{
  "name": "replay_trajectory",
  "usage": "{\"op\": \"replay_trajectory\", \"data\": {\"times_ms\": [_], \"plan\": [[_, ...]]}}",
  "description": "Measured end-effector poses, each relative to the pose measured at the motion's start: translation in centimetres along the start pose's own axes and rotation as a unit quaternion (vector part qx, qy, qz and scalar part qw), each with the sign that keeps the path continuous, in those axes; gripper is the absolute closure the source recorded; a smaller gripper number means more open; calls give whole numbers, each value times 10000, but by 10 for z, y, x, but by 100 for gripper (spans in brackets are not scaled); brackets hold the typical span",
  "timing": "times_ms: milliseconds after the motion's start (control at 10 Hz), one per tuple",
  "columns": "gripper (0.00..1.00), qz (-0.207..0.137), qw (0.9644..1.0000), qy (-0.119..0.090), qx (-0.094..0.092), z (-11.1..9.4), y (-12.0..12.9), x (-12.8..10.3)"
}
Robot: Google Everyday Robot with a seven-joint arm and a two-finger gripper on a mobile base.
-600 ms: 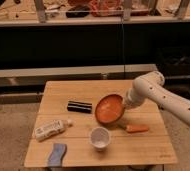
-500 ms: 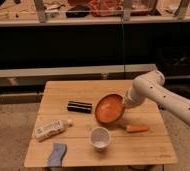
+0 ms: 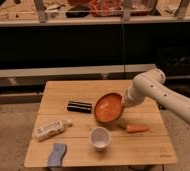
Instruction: Pick up the ceramic bowl
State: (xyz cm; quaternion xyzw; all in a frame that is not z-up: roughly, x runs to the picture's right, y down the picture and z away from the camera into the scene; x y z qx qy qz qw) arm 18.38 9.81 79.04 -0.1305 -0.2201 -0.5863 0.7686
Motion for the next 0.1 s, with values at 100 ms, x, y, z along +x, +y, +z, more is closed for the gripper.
{"op": "replay_trajectory", "data": {"times_ms": [100], "plan": [[99,-28,10000,4,16,-2,-2,0]]}}
